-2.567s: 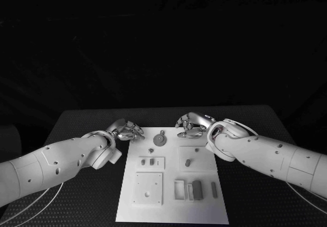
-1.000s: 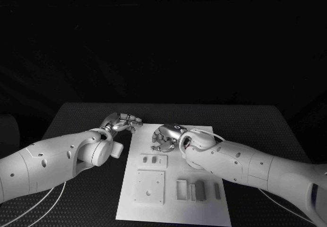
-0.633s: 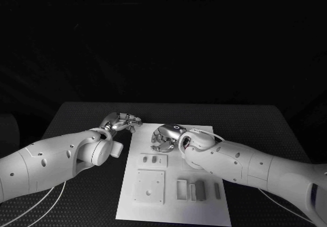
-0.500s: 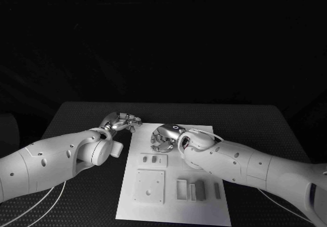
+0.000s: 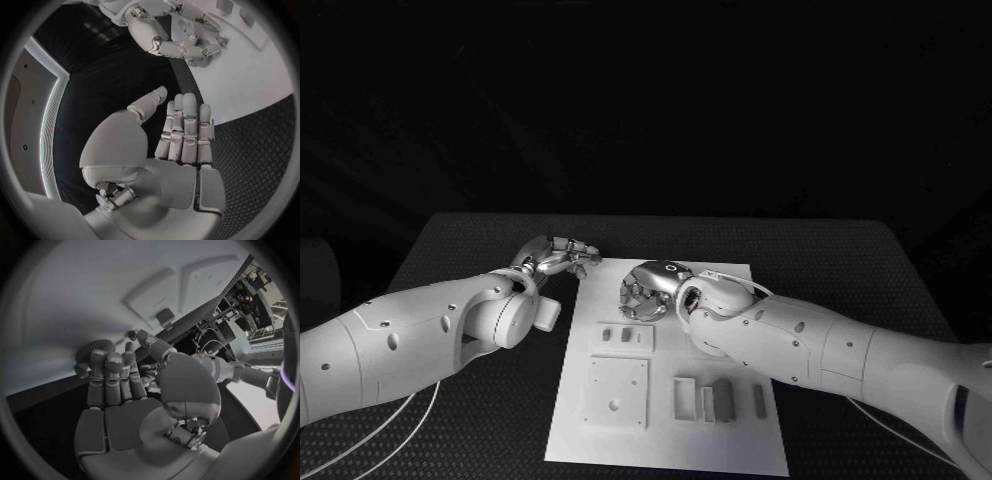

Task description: Assemble the parts on the task board

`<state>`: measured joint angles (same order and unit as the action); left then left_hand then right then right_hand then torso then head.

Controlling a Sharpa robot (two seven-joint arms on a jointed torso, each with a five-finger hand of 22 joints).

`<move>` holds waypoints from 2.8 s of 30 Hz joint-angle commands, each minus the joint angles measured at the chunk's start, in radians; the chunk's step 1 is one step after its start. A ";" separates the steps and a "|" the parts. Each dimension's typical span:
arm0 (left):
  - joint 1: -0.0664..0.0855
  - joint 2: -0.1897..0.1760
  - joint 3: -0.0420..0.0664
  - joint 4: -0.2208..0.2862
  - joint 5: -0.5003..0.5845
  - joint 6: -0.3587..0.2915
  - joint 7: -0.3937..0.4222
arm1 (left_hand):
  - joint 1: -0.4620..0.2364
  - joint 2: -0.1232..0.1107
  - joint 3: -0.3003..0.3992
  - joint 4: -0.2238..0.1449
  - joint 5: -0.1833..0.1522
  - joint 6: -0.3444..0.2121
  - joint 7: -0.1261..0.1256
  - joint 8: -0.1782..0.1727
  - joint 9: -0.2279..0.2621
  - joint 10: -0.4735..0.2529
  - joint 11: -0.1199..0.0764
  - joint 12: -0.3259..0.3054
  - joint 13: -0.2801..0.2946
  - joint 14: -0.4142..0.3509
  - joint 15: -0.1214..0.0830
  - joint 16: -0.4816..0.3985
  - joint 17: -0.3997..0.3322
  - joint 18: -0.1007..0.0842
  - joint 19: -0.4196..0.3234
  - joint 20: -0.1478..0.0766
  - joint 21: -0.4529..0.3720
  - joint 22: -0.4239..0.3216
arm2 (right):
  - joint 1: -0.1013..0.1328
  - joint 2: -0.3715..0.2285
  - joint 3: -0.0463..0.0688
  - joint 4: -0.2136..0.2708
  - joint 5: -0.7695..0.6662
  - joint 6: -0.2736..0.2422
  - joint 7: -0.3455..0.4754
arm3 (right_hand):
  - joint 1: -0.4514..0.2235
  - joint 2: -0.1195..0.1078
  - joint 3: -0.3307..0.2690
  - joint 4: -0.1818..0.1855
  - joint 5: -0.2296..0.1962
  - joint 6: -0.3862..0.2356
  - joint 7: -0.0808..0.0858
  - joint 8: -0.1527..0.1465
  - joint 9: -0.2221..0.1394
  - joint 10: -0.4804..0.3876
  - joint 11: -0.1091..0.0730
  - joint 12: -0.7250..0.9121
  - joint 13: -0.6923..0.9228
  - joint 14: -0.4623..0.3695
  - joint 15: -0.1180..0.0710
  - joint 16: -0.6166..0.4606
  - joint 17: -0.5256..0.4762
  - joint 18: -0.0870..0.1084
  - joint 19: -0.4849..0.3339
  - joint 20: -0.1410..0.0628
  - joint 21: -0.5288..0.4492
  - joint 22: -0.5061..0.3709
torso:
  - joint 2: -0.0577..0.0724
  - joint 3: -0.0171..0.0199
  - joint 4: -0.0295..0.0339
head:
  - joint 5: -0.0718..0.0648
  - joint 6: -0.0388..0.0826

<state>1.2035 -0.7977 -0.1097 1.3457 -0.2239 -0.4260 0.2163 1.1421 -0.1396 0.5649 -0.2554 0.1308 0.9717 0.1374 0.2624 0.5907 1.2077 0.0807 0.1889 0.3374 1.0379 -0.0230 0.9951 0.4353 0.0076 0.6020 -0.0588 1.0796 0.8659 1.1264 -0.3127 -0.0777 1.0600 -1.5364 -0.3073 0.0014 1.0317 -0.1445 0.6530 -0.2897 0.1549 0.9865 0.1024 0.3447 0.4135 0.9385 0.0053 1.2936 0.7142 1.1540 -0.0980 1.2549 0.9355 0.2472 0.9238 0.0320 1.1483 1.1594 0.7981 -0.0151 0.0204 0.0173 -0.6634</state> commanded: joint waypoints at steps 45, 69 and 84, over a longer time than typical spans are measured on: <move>0.005 -0.007 0.000 0.008 0.006 -0.003 0.005 | -0.006 0.000 -0.001 0.006 -0.006 -0.009 -0.002 0.006 -0.002 -0.008 0.001 0.007 0.001 -0.003 0.003 -0.009 -0.003 -0.001 -0.007 -0.058 -0.008 -0.001 | -0.015 0.007 -0.036 0.003 -0.124 0.003 -0.096 | 0.024 0.007 0.065 0.001 -0.098 0.048 -0.004 0.016 0.006 0.016 -0.015 -0.006 0.017 0.010 -0.016 0.013 0.009 0.015 0.007 -0.013 0.012 -0.003 | 0.002 -0.0013 -0.0032 | -0.002 -0.006; 0.008 -0.014 0.000 0.011 0.004 0.006 -0.009 | -0.006 -0.002 -0.001 0.007 -0.008 -0.013 -0.001 0.005 -0.003 -0.012 0.002 0.008 0.000 -0.003 0.004 -0.012 -0.003 -0.002 -0.008 -0.058 -0.009 -0.001 | -0.015 -0.012 -0.046 0.048 -0.247 0.008 -0.193 | 0.035 0.004 0.153 0.004 -0.104 0.081 -0.016 0.035 0.019 0.043 -0.026 0.001 0.037 0.030 -0.024 0.033 0.026 0.015 0.028 -0.025 0.034 -0.002 | 0.002 -0.0022 -0.0037 | -0.011 -0.004; 0.009 -0.016 0.000 0.013 -0.034 0.054 -0.042 | -0.016 -0.007 -0.007 0.015 -0.011 -0.020 0.003 0.003 -0.005 -0.021 0.005 0.008 -0.001 -0.004 0.007 -0.016 -0.004 -0.003 -0.011 -0.055 -0.011 0.000 | -0.015 -0.033 -0.045 0.076 -0.223 -0.038 -0.229 | 0.028 0.000 0.166 0.006 -0.103 0.086 -0.018 0.039 0.023 0.048 -0.028 0.000 0.041 0.035 -0.026 0.034 0.027 0.015 0.032 -0.027 0.037 -0.003 | 0.002 -0.0017 -0.0042 | -0.012 -0.001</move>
<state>1.2106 -0.8146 -0.1106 1.3551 -0.2337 -0.4107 0.1879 1.1351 -0.1465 0.5553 -0.2458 0.1269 0.9591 0.1391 0.2624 0.5863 1.1932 0.0875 0.1927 0.3369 1.0345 -0.0194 0.9835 0.4328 0.0077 0.5985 -0.0552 1.0724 0.8663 1.1220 -0.3322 -0.1153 1.1419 -1.7644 -0.3746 -0.1824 1.0626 -0.1357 0.8154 -0.2838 0.0542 1.0484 0.0680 0.3830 0.4351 0.9814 -0.0233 1.2894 0.7544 1.1847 -0.1215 1.2849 0.9616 0.2539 0.9471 0.0050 1.1807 1.1575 0.8004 -0.0170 0.0164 0.0042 -0.6646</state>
